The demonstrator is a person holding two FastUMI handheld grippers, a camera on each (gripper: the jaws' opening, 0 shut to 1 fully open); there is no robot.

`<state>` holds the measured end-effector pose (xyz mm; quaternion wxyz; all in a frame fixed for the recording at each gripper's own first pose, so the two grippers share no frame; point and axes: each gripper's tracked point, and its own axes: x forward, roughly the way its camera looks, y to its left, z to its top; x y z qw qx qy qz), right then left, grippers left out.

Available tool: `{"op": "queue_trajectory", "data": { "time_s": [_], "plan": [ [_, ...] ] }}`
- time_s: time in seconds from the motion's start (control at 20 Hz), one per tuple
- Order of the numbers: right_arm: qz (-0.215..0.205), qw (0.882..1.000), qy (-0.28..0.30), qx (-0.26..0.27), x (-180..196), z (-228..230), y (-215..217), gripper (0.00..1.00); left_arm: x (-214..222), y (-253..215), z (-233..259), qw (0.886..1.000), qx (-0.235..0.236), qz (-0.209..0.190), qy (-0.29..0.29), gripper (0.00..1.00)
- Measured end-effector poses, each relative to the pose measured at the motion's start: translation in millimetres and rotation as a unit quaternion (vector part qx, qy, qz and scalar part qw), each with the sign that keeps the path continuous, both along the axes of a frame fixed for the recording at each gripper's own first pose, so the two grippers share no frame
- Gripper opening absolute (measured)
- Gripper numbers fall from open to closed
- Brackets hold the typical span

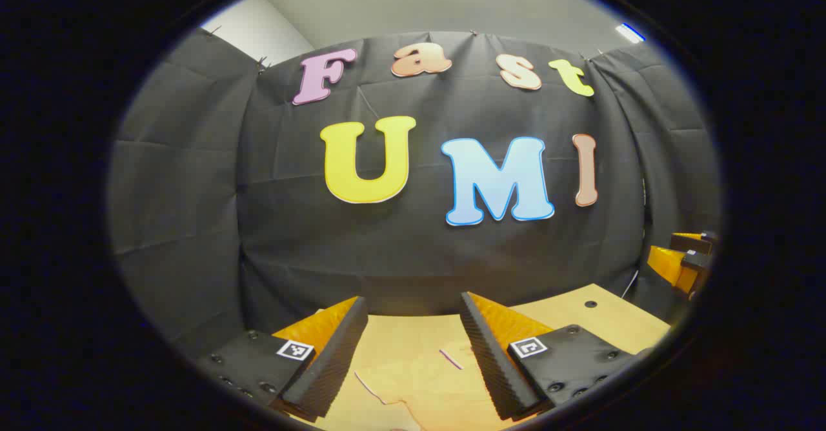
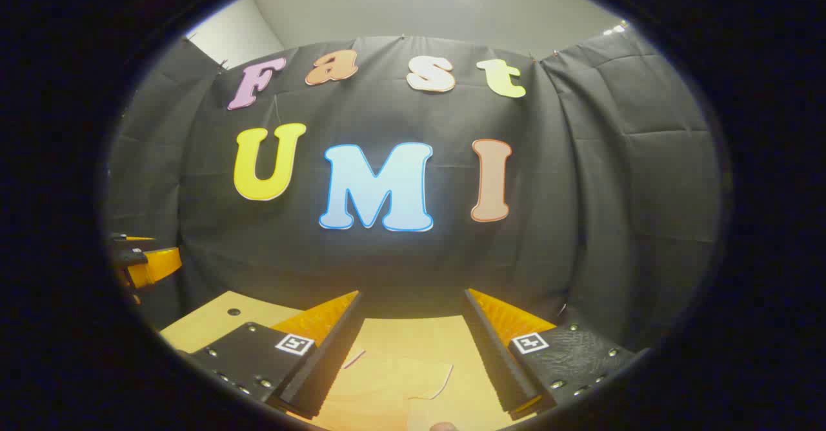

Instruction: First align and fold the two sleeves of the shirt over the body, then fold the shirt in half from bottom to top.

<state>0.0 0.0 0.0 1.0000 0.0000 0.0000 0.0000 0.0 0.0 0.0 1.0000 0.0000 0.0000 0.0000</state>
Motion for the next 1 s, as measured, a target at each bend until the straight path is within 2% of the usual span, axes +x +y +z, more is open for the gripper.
{"op": "queue_trajectory", "data": {
  "time_s": [0.7, 1.0],
  "plan": [
    [0.015, 1.0, 0.013, 0.001, 14, -15, -14, 0.96, -6, -9, 4, 1.0, 0.006, 0.022, -0.002, 0.94],
    [0.019, 0.999, 0.037, -0.001, 23, -39, -18, 0.96, -9, -9, 5, 1.0, 0.009, 0.029, -0.003, 0.94]
  ]
}}
